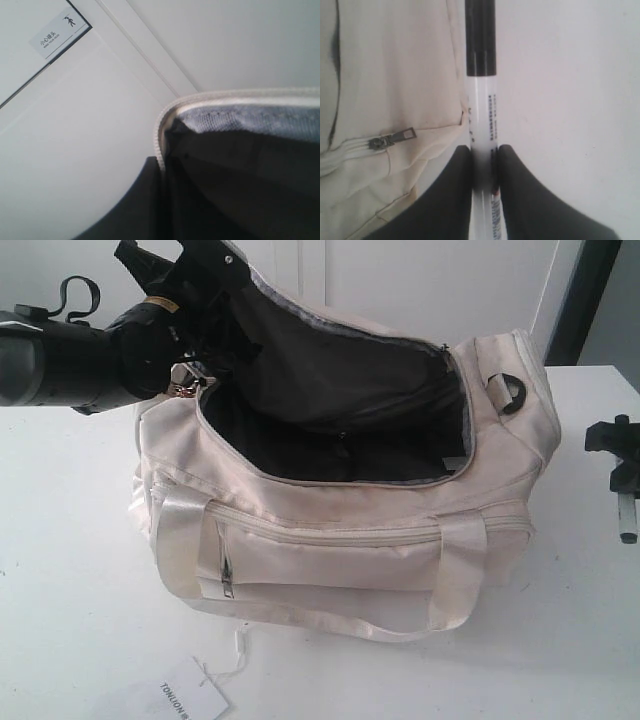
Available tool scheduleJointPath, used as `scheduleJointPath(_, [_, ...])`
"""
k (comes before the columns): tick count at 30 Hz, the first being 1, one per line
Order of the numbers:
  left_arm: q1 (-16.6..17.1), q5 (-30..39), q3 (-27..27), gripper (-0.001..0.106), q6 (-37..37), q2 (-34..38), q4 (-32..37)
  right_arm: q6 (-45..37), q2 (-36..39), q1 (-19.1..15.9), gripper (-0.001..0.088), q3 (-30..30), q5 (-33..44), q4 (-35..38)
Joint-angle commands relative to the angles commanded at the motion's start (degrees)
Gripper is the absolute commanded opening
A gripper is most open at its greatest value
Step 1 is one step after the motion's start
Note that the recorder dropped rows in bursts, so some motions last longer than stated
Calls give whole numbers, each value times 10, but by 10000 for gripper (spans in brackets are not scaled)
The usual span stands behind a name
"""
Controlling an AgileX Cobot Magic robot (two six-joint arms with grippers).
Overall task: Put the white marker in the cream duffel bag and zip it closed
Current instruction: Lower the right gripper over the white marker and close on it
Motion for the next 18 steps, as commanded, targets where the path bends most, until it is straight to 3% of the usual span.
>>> scheduleJointPath(18, [0,0,0,0,0,0,0,-66,-70,9,0,0,-34,13])
